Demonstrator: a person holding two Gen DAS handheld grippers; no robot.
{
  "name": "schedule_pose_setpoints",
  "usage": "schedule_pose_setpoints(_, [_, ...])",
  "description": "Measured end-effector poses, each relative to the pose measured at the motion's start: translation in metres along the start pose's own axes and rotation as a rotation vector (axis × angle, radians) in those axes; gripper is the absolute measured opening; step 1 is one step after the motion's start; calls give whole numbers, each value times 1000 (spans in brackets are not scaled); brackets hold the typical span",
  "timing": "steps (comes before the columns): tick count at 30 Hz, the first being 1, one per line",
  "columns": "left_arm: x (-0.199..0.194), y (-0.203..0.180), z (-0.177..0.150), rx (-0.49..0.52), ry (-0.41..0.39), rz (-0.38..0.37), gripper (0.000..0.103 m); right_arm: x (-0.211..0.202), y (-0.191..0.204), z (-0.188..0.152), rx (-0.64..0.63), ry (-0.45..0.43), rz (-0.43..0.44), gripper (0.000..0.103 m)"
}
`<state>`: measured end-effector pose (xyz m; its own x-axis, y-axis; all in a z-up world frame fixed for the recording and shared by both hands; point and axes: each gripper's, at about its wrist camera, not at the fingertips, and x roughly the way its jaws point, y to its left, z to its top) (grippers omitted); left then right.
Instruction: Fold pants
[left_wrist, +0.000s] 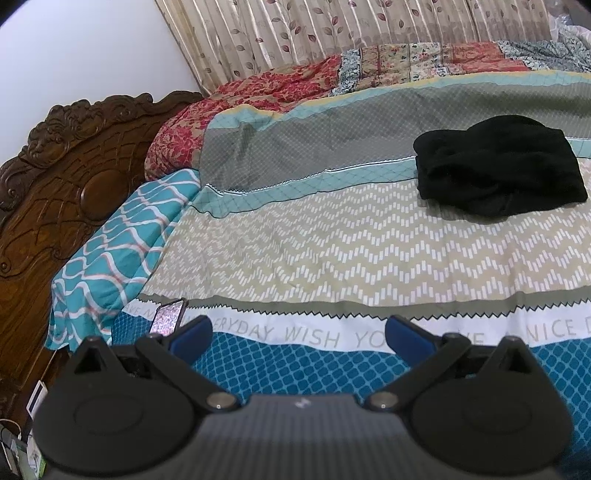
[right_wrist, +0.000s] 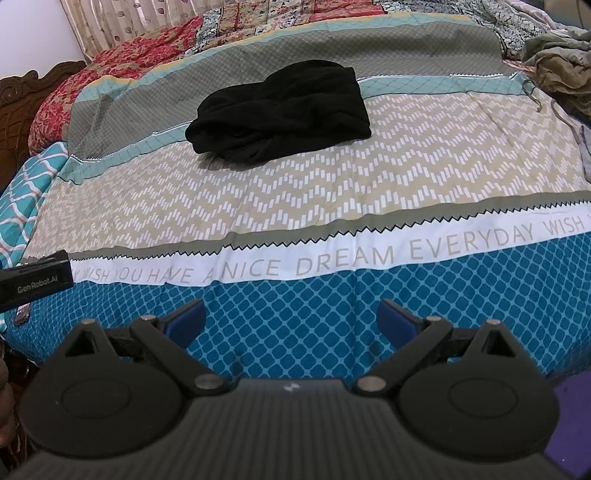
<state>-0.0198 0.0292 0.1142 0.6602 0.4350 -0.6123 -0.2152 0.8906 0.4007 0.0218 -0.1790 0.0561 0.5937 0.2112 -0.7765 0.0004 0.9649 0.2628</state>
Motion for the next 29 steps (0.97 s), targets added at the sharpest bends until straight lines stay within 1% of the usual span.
schedule_pose_setpoints(9, [4, -2, -1, 9, 15, 15, 103, 1, -2, -1, 5, 6, 5, 100])
schedule_pose_setpoints(21, [12, -5, -4, 18, 39, 8, 103, 6, -3, -2, 8, 21, 7, 100])
schedule_pose_setpoints(24, [14, -5, -5, 14, 51, -7, 103, 7, -4, -2, 8, 25, 7, 100])
schedule_pose_setpoints(26, [15, -5, -6, 14, 59, -30, 103, 7, -4, -2, 7, 26, 6, 100])
schedule_pose_setpoints(29, [16, -6, -6, 8, 78, -86, 103, 7, -4, -2, 7, 26, 6, 100])
